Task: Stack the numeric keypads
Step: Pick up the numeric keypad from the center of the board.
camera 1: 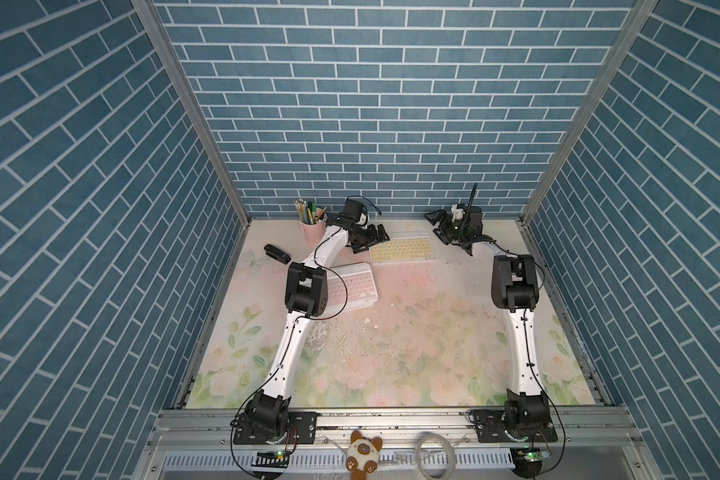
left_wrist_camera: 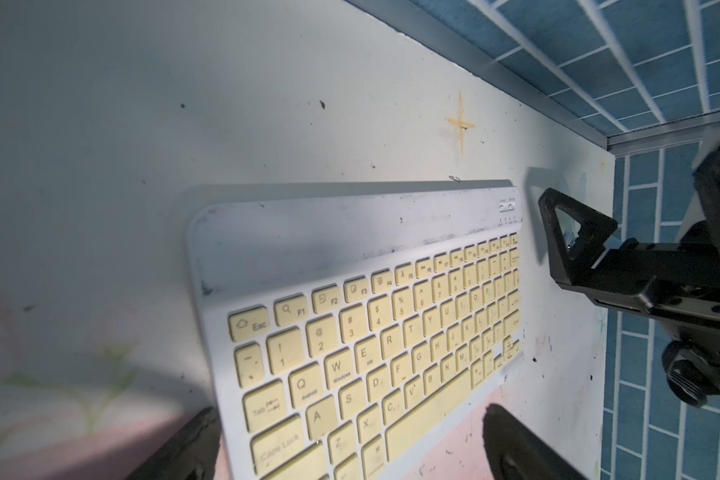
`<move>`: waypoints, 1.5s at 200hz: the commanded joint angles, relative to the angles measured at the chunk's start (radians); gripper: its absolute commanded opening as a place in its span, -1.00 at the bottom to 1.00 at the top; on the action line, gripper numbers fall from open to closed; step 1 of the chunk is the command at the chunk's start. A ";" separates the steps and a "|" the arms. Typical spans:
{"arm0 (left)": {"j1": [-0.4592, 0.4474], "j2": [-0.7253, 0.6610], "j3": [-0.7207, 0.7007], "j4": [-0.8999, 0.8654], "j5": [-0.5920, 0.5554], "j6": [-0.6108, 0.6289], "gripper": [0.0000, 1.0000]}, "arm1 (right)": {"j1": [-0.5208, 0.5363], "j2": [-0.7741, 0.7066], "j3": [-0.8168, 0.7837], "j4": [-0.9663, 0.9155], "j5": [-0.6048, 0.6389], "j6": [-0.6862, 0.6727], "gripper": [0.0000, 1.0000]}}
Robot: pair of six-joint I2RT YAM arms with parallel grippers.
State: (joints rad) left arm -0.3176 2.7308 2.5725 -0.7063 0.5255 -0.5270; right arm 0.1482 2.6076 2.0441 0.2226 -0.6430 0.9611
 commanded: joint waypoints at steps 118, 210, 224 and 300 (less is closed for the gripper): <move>0.004 0.048 0.023 -0.040 0.022 0.005 0.99 | 0.039 0.018 -0.069 0.047 -0.046 0.006 0.97; 0.005 0.056 0.049 -0.049 0.025 -0.001 0.99 | 0.037 0.001 -0.114 0.098 -0.080 0.026 0.98; 0.004 0.055 0.049 -0.050 0.025 0.001 0.99 | 0.038 -0.005 -0.132 0.113 -0.090 0.029 0.97; 0.002 0.061 0.049 -0.032 0.035 -0.011 0.99 | 0.057 -0.087 -0.266 0.408 -0.155 0.151 0.96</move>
State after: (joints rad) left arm -0.3042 2.7457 2.6045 -0.7353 0.5373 -0.5297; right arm 0.1646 2.5618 1.8050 0.5983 -0.7197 1.0309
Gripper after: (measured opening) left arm 0.995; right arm 0.981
